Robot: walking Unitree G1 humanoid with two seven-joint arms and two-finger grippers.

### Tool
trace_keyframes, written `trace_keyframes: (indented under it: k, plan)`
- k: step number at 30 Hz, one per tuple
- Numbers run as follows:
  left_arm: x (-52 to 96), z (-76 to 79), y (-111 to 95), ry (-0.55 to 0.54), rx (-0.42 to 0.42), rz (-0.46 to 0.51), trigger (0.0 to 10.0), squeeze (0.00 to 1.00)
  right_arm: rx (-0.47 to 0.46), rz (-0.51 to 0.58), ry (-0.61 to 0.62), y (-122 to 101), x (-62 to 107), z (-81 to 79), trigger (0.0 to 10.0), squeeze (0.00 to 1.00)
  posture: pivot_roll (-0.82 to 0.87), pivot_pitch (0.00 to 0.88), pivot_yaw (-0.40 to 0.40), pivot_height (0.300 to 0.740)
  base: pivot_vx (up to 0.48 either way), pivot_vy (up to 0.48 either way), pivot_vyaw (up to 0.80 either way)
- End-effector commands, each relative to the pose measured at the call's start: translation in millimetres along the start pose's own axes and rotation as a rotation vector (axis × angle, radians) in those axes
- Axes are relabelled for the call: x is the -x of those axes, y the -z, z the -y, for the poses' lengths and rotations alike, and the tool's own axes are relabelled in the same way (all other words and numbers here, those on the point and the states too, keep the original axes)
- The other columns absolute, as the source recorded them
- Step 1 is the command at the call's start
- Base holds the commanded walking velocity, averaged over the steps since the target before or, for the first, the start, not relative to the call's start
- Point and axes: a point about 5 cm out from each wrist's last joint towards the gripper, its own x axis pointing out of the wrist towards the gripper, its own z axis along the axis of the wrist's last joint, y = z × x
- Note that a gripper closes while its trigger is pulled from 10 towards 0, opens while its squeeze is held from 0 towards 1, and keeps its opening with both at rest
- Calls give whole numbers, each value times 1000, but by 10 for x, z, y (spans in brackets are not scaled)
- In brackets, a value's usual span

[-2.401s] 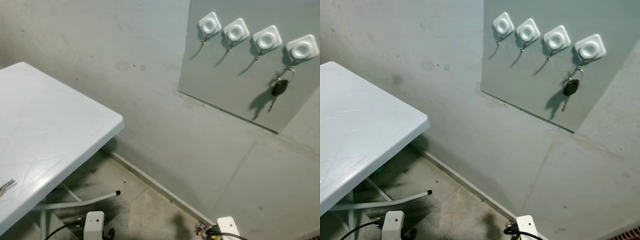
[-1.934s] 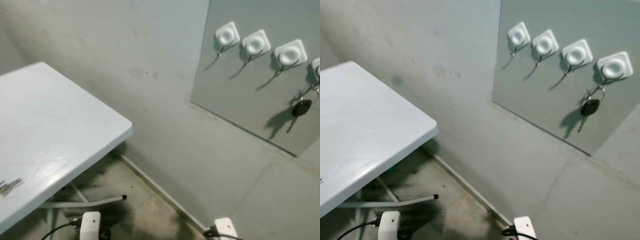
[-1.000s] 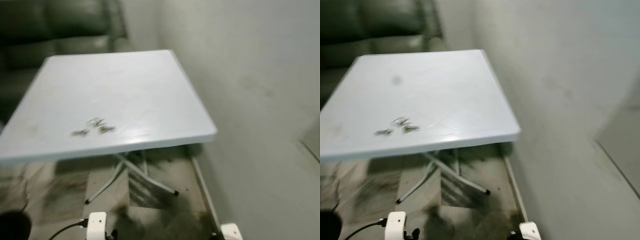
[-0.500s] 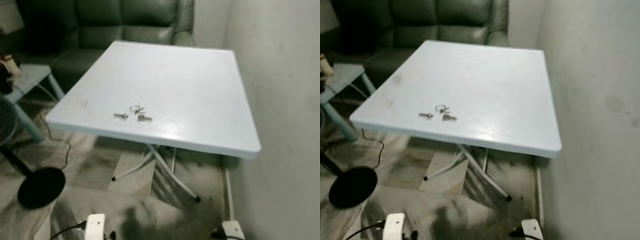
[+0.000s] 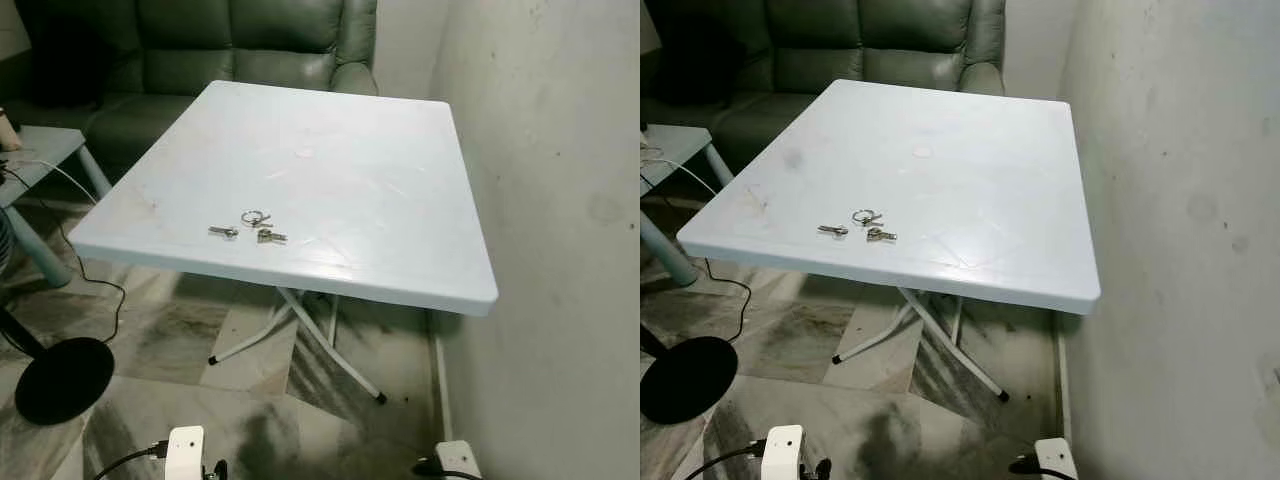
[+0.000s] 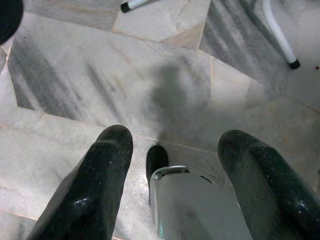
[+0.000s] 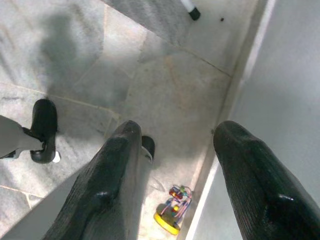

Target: Hang keys on a hook

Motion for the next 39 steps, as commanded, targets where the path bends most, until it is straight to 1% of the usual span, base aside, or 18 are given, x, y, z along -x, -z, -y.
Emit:
trace_keyframes:
  k: [1,39]
  plan:
    - [6,-47,10,-8,2,-7,10000,0,-4,4,-1,-17,-3,3,10000,0,-92,0,-13,740,0,409,0]
    - [6,-45,11,-4,-12,-10,10000,0,4,-4,-10,14,3,-4,10000,0,-89,0,-17,740,0,467,0]
